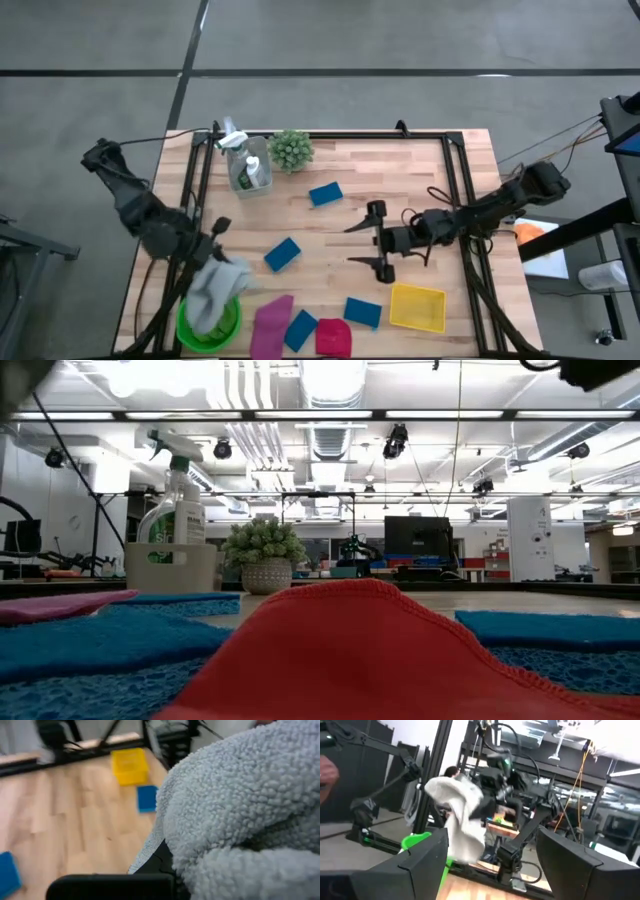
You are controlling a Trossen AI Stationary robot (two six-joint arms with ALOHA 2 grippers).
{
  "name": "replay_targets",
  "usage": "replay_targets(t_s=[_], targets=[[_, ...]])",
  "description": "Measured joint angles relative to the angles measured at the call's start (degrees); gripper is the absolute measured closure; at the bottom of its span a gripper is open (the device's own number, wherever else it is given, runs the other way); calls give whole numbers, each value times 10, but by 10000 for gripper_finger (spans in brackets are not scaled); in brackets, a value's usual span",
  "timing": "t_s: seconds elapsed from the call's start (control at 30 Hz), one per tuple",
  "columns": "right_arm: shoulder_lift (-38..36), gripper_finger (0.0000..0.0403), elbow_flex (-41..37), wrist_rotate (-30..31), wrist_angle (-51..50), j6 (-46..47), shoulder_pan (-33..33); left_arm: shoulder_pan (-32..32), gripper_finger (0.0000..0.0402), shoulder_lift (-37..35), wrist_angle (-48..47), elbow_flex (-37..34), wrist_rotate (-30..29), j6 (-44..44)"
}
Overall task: Pick & Place Kitchen Items
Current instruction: Put the gray towel into the green bucket
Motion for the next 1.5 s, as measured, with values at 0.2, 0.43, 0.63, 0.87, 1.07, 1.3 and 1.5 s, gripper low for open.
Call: replay_targets(t_s=[0.2, 0.43, 0.63, 0.87, 1.07, 1.3, 1.5], targets=[[-37, 112, -45, 12, 0, 28, 9, -109, 399, 41, -107, 117, 1, -59], [-41, 112, -53, 19, -6, 34, 19, -213, 400, 97, -105, 170, -4, -105], [-41, 112, -53, 21, -18, 42, 21, -219, 400, 148, -104, 132, -24, -165], [-42, 112, -53, 22, -18, 45, 25, -215, 400, 185, -100, 62, -25, -263], [-42, 112, -53, 22, -25, 48, 26, -213, 400, 195, -96, -1, -22, -340], [-42, 112, -53, 26, -36, 54, 26, -213, 396, 195, -30, -66, 15, -372], [-42, 112, -53, 28, -38, 54, 26, -213, 336, 194, -13, -61, 32, -373]])
